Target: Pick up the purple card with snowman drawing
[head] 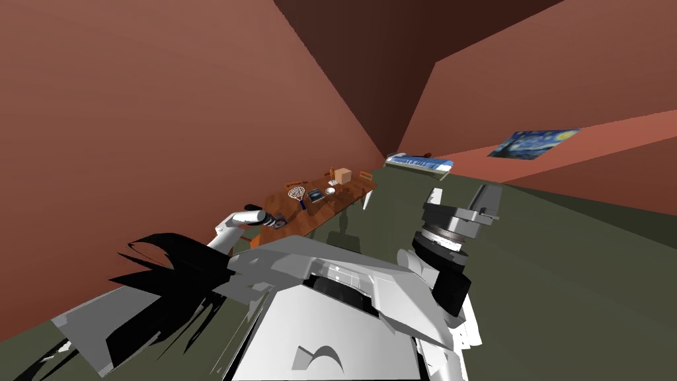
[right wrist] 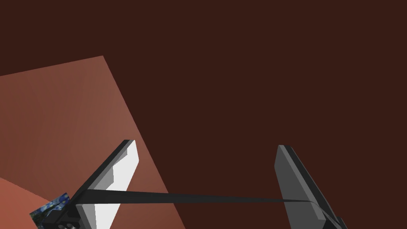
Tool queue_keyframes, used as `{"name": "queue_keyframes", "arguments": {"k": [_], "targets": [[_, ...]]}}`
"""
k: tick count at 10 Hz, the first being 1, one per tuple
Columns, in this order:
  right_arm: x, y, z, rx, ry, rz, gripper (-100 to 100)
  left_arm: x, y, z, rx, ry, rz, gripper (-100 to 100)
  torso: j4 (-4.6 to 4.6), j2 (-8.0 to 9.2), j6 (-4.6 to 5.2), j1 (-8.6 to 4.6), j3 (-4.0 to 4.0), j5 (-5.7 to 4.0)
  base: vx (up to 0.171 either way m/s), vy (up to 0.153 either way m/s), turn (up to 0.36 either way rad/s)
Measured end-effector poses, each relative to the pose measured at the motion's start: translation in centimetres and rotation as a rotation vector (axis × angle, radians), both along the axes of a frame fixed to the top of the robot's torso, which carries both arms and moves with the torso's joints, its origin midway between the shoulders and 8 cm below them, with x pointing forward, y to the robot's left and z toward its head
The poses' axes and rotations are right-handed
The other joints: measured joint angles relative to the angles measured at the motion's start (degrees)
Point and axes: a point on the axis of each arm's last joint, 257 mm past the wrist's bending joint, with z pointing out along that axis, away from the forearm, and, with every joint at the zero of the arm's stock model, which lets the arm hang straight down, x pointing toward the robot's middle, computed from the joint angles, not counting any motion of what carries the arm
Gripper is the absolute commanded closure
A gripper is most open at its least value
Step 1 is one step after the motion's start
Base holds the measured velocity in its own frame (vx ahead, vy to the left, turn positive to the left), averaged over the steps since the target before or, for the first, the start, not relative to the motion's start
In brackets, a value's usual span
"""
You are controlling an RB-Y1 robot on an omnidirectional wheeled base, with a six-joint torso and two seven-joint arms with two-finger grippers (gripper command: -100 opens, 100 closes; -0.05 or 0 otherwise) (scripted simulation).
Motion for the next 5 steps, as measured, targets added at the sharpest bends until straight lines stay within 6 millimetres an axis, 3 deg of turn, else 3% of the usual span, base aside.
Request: {"name": "queue_keyframes", "arguments": {"k": [2,4,5], "targets": [[0.0,0.0,0.0,0.000,0.000,0.000,0,-1.2,-0.3,0.8,-0.004,0.004,-0.012,100,-0.04,-0.24,0.01,-0.13,-0.13,-0.02,0.084,-0.032,0.019],[0.0,0.0,0.0,0.000,0.000,0.000,0,-2.3,-0.8,1.1,0.005,0.014,-0.035,100,-0.01,-0.02,0.03,-0.06,-0.01,-0.02,0.008,-0.005,-0.002],[0.0,0.0,0.0,0.000,0.000,0.000,0,-2.3,-0.8,1.2,0.006,0.014,-0.037,0,0.01,0.04,0.03,0.00,0.02,0.00,0.000,0.000,0.000]]}}
